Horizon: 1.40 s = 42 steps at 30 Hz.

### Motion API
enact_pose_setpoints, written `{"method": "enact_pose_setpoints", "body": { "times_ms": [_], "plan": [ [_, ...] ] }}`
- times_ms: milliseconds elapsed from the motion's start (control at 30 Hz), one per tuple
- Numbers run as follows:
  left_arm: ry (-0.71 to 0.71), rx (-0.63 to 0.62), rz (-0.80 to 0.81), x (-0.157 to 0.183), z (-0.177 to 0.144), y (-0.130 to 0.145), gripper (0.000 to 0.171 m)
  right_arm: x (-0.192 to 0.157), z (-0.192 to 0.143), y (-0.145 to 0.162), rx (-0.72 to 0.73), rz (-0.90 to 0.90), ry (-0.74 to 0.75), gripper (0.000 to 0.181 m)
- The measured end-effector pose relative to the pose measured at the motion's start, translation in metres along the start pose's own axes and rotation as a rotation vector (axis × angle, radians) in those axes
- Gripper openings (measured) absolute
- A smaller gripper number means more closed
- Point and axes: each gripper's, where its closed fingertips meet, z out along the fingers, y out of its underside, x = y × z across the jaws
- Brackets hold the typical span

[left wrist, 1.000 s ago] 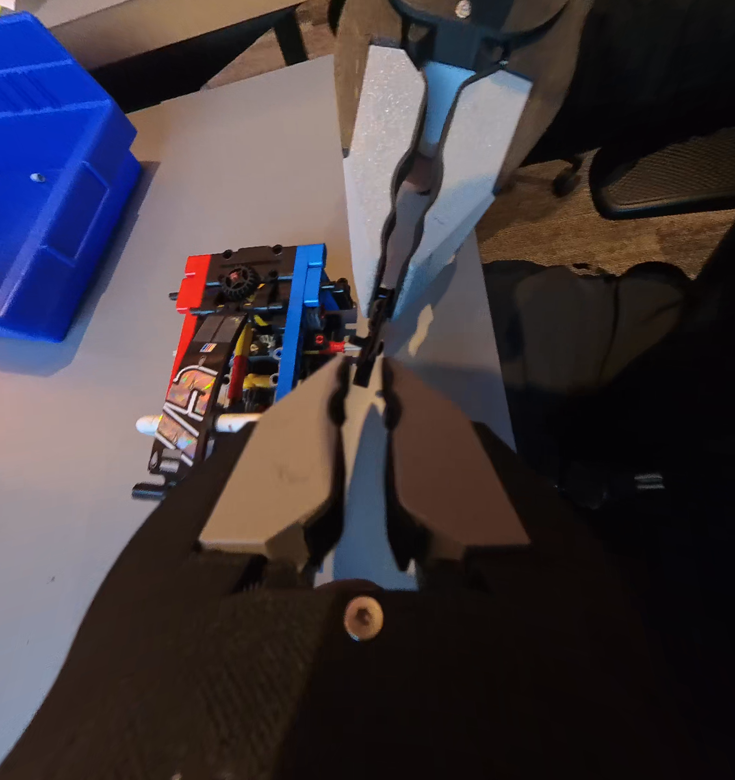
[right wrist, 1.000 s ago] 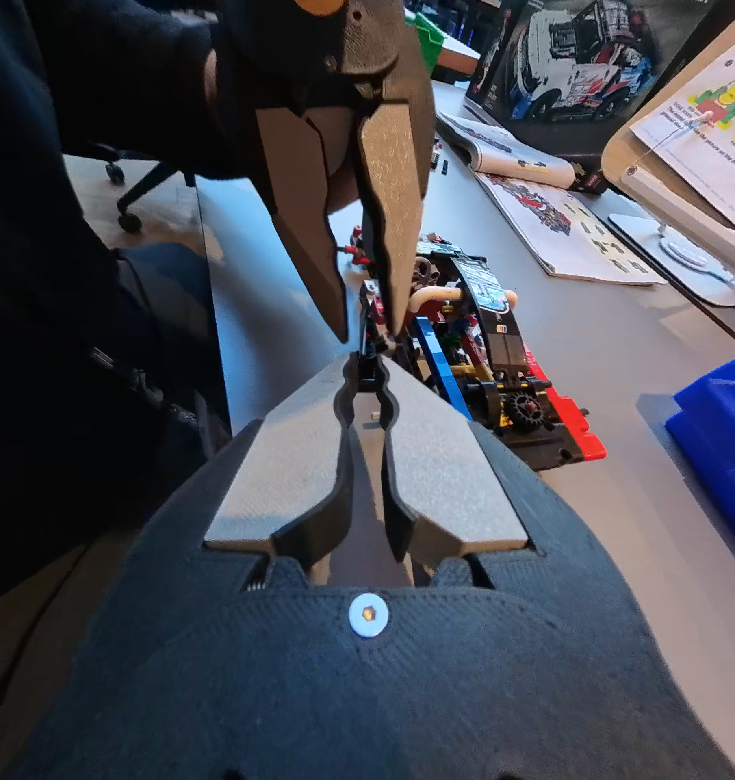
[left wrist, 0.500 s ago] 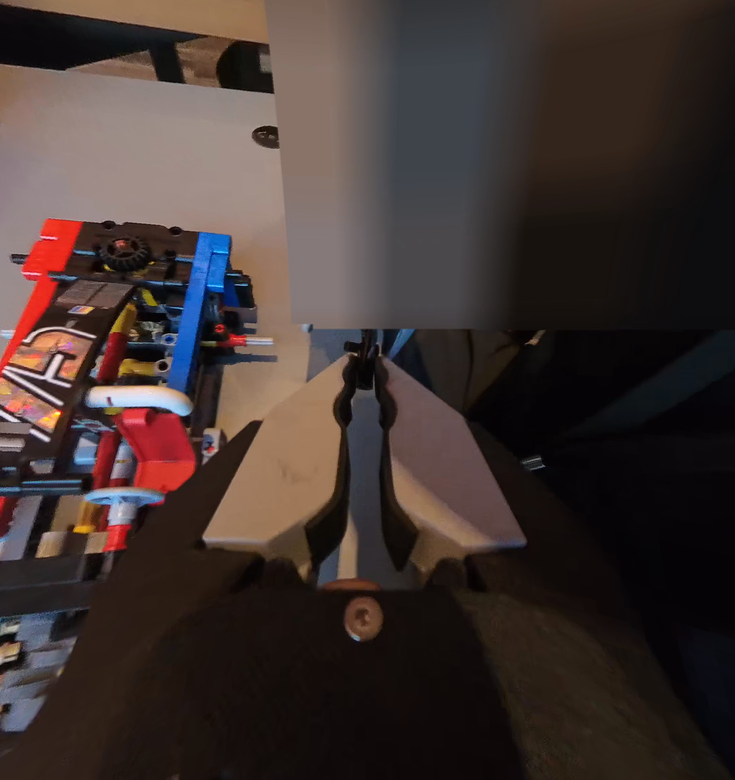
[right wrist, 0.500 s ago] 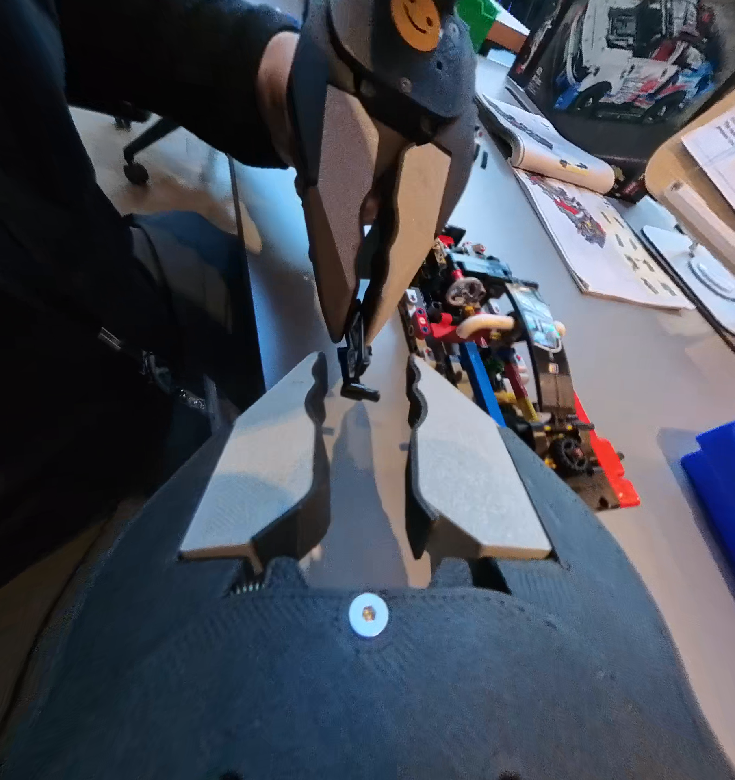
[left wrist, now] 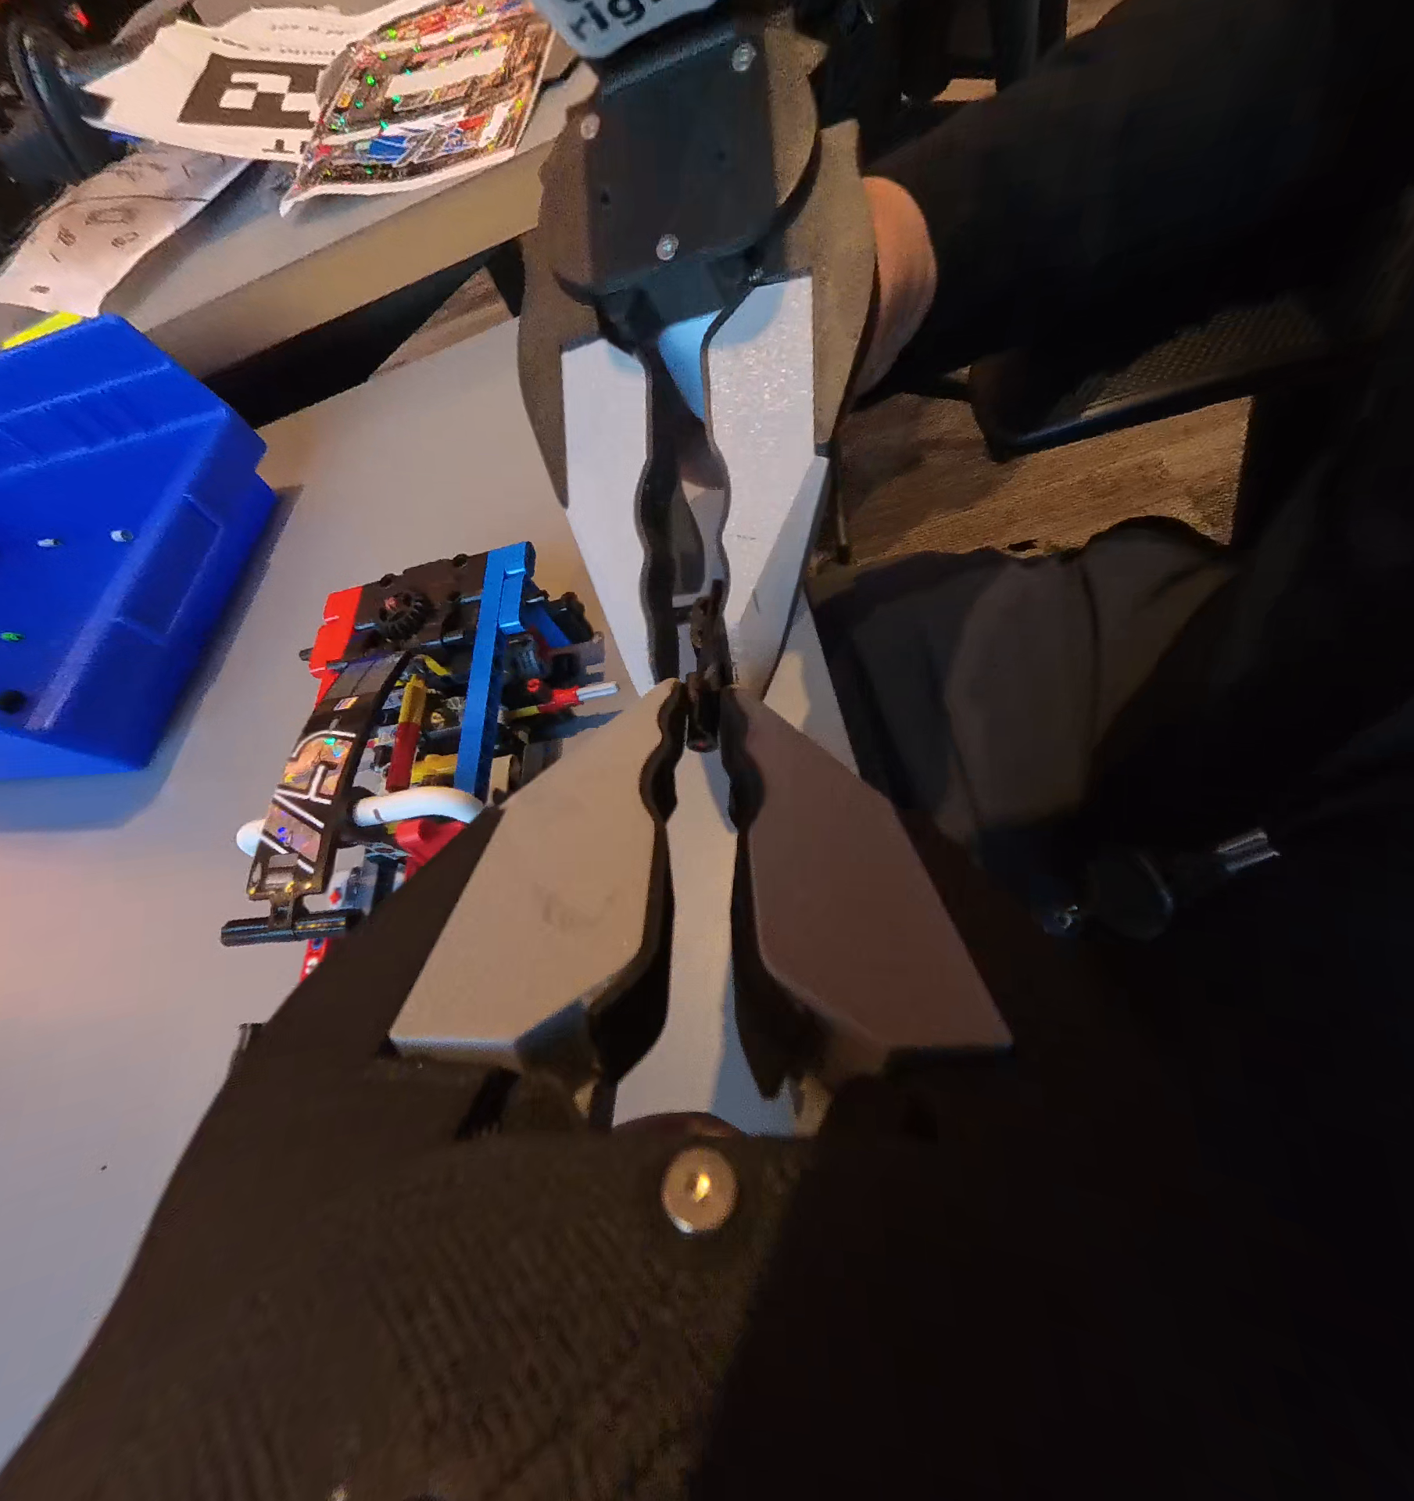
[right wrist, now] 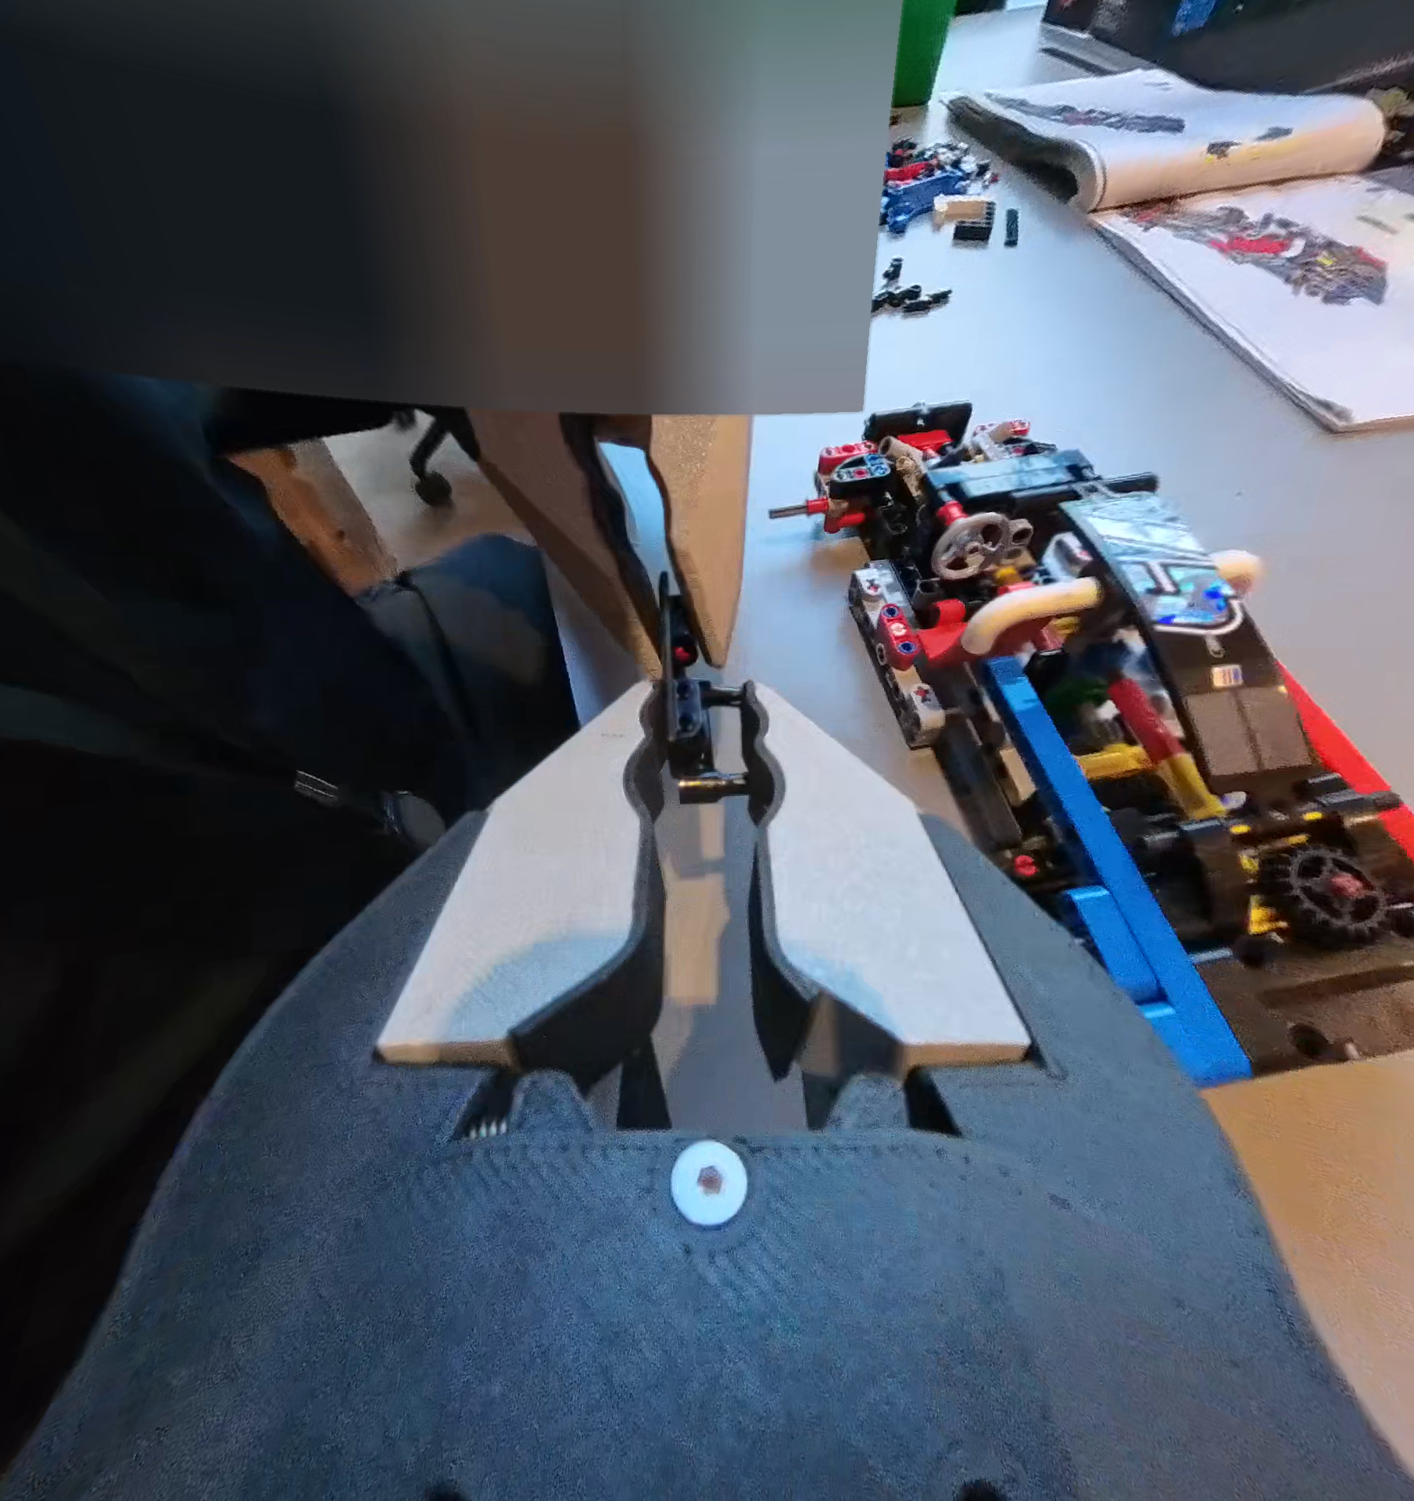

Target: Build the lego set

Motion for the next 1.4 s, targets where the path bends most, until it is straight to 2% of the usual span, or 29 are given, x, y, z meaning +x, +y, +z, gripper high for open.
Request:
{"method": "enact_pose_setpoints", "body": {
  "times_ms": [100,167,233,367,500,567,600,633,767,833,933,1033,1100,1133,1200,1300,1400],
  "plan": [
    [0.008,0.019,0.005,0.000,0.000,0.000,0.004,0.001,-0.001,-0.001,0.006,-0.074,0.026,0.015],
    [0.018,0.030,-0.009,-0.001,0.000,0.002,0.005,0.003,-0.006,0.000,-0.012,-0.139,0.068,0.033],
    [0.039,0.072,-0.023,0.000,-0.003,0.000,0.005,0.007,-0.016,0.001,-0.002,-0.178,0.106,0.035],
    [0.048,0.112,-0.071,-0.005,-0.004,-0.001,0.005,0.009,-0.026,0.000,0.036,-0.130,0.083,0.029],
    [0.053,0.118,-0.089,-0.007,-0.003,0.000,0.005,0.010,-0.027,-0.004,0.059,-0.154,0.083,0.014],
    [0.041,0.129,-0.075,-0.008,-0.003,-0.002,0.005,0.012,-0.025,0.001,0.028,-0.125,0.074,0.018],
    [0.032,0.133,-0.063,-0.008,-0.004,-0.004,0.005,0.011,-0.025,0.002,0.028,-0.126,0.064,0.015],
    [0.024,0.132,-0.043,-0.008,-0.005,-0.004,0.005,0.008,-0.025,0.001,0.044,-0.145,0.057,0.004],
    [0.016,0.112,0.000,-0.007,-0.005,-0.002,0.005,0.007,-0.024,0.001,0.032,-0.257,0.102,0.004],
    [0.017,0.116,-0.004,-0.007,-0.004,-0.001,0.005,0.007,-0.024,0.000,0.028,-0.246,0.097,0.004],
    [0.005,0.107,0.004,-0.008,-0.005,0.000,0.005,0.004,-0.024,0.000,0.036,-0.162,0.044,0.023],
    [-0.020,0.100,0.045,-0.008,-0.007,-0.003,0.005,0.003,-0.024,-0.002,0.039,-0.184,0.059,0.029],
    [-0.050,0.088,0.107,-0.006,-0.007,-0.006,0.005,0.006,-0.022,-0.004,0.040,-0.140,0.057,0.055],
    [-0.063,0.083,0.134,-0.004,-0.006,-0.008,0.004,0.004,-0.021,-0.006,0.038,-0.102,0.033,0.060],
    [-0.069,0.071,0.157,0.000,-0.003,-0.010,0.005,0.002,-0.018,-0.012,0.056,-0.089,0.026,0.046],
    [-0.090,0.053,0.167,0.000,0.000,-0.008,0.005,0.002,-0.014,-0.009,0.014,-0.183,0.067,0.025],
    [-0.086,0.076,0.143,-0.001,-0.001,-0.009,0.005,0.002,-0.012,-0.007,0.009,-0.198,0.070,0.027]
  ]
}}
